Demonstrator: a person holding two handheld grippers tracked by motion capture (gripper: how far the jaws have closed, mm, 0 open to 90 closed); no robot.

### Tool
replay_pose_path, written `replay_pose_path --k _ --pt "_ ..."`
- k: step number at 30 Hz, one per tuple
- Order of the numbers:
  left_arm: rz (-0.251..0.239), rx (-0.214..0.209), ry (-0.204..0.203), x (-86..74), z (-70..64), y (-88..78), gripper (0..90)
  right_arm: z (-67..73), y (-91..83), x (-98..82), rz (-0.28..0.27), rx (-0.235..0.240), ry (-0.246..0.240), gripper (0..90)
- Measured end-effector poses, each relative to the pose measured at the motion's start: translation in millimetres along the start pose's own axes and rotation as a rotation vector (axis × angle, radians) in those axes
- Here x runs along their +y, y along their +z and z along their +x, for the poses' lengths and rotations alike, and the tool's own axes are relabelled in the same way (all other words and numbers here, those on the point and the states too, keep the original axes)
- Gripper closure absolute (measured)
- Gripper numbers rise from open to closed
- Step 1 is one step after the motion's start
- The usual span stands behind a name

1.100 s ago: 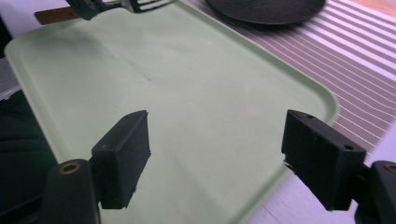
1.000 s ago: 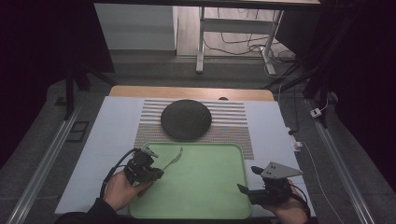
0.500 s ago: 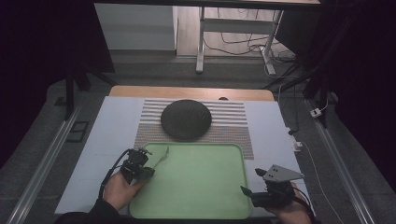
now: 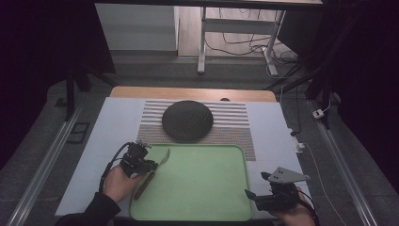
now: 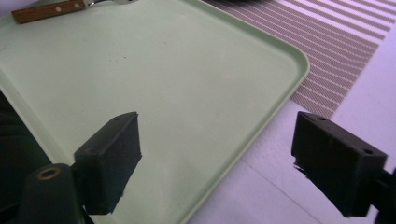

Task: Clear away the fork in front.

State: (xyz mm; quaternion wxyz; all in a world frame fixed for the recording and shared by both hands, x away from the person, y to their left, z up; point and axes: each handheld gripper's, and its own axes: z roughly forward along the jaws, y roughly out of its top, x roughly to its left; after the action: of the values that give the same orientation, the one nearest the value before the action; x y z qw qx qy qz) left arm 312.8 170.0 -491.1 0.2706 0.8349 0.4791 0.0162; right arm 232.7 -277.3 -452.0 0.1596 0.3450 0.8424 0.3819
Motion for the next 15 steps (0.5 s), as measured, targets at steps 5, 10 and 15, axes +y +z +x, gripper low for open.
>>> replay_pose_path --k 5,10,15 --pt "-0.023 -0.035 0.045 13.9 10.2 3.5 88.4 2.0 -0.5 -4.7 0.031 -0.021 0.034 7.1" --pt "-0.043 -0.049 0.069 27.2 18.7 9.8 88.5 1.4 -4.4 -6.5 0.026 -0.057 0.08 3.5" --pt "-0.046 -0.067 0.066 36.7 26.8 19.6 88.6 -1.8 -7.9 -9.1 0.025 -0.074 0.125 2.5"
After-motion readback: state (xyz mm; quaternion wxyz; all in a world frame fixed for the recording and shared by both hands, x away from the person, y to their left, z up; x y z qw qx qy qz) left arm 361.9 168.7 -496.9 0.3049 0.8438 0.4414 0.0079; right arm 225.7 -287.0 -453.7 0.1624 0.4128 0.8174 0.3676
